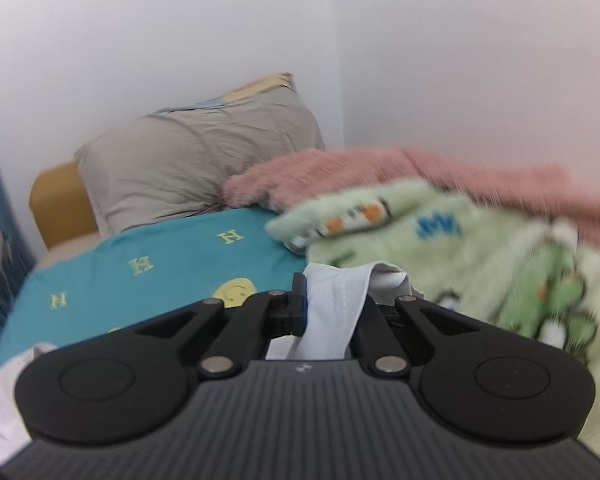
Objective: Fold clothes
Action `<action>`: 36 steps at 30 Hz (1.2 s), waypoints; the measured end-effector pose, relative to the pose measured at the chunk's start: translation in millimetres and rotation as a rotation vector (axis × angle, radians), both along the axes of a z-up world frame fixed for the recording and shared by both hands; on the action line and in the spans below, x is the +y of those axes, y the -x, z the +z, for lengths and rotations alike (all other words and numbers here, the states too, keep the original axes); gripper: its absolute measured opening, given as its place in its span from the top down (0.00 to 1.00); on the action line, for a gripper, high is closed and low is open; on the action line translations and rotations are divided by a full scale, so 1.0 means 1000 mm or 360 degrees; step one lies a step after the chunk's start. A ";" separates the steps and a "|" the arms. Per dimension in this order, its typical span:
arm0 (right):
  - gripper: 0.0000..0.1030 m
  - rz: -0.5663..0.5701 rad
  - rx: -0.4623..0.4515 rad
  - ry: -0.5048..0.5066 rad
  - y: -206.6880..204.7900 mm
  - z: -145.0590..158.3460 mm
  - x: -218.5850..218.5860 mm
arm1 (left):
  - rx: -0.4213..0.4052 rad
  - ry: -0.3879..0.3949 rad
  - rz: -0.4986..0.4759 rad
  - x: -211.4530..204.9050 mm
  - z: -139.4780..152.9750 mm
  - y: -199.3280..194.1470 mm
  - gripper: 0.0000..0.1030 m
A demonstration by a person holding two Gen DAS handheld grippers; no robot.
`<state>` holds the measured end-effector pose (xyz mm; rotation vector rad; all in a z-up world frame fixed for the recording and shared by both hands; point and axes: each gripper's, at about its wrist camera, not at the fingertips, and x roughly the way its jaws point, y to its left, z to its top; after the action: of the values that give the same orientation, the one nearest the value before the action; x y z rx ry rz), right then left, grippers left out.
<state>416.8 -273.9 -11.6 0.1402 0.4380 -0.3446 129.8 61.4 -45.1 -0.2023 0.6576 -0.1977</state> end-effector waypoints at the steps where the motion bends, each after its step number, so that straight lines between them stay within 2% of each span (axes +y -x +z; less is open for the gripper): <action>1: 0.95 0.0010 0.0006 0.0050 -0.004 0.003 0.018 | -0.0010 -0.0007 0.0025 0.007 0.001 0.000 0.15; 5: 0.95 0.0065 0.0017 0.0181 -0.019 -0.008 0.094 | 0.0010 -0.0018 0.0135 0.031 -0.004 -0.006 0.15; 9: 0.95 0.0190 0.0129 0.0352 -0.039 -0.054 0.177 | 0.0087 0.0011 0.0214 0.050 -0.018 -0.015 0.15; 12: 0.95 0.0363 0.0207 0.0500 -0.054 -0.095 0.229 | 0.0159 0.0039 0.0248 0.061 -0.031 -0.027 0.15; 16: 0.95 0.0511 0.0254 0.0566 -0.068 -0.128 0.264 | 0.0215 0.0060 0.0281 0.070 -0.043 -0.039 0.15; 19: 0.93 0.0550 0.0227 0.0492 -0.072 -0.131 0.263 | 0.0242 0.0062 0.0294 0.070 -0.050 -0.045 0.15; 22: 0.92 0.0649 0.0272 0.0376 -0.068 -0.123 0.259 | 0.0264 0.0061 0.0289 0.068 -0.056 -0.050 0.15; 24: 0.73 0.0718 0.0251 0.0329 -0.056 -0.111 0.254 | 0.0240 0.0032 0.0302 0.066 -0.056 -0.050 0.15; 26: 0.32 0.0758 0.0145 0.0275 -0.030 -0.092 0.245 | 0.0195 -0.0026 0.0345 0.066 -0.052 -0.050 0.15; 27: 0.27 0.0775 0.0097 0.0235 -0.015 -0.080 0.239 | 0.0173 -0.0049 0.0363 0.066 -0.050 -0.049 0.15; 29: 0.26 0.0810 0.0037 0.0139 0.016 -0.056 0.225 | 0.0150 -0.0081 0.0374 0.065 -0.047 -0.045 0.15; 34: 0.25 0.0854 0.0008 0.0008 0.115 0.000 0.188 | 0.0103 -0.0200 0.0378 0.055 -0.039 -0.033 0.15; 36: 0.26 0.0821 0.0001 -0.0119 0.161 0.017 0.164 | 0.0085 -0.0255 0.0370 0.050 -0.035 -0.022 0.15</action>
<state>255.7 -109.8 5.2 0.0952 0.4708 0.1786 152.1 111.0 -79.9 -0.1288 0.6937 0.0839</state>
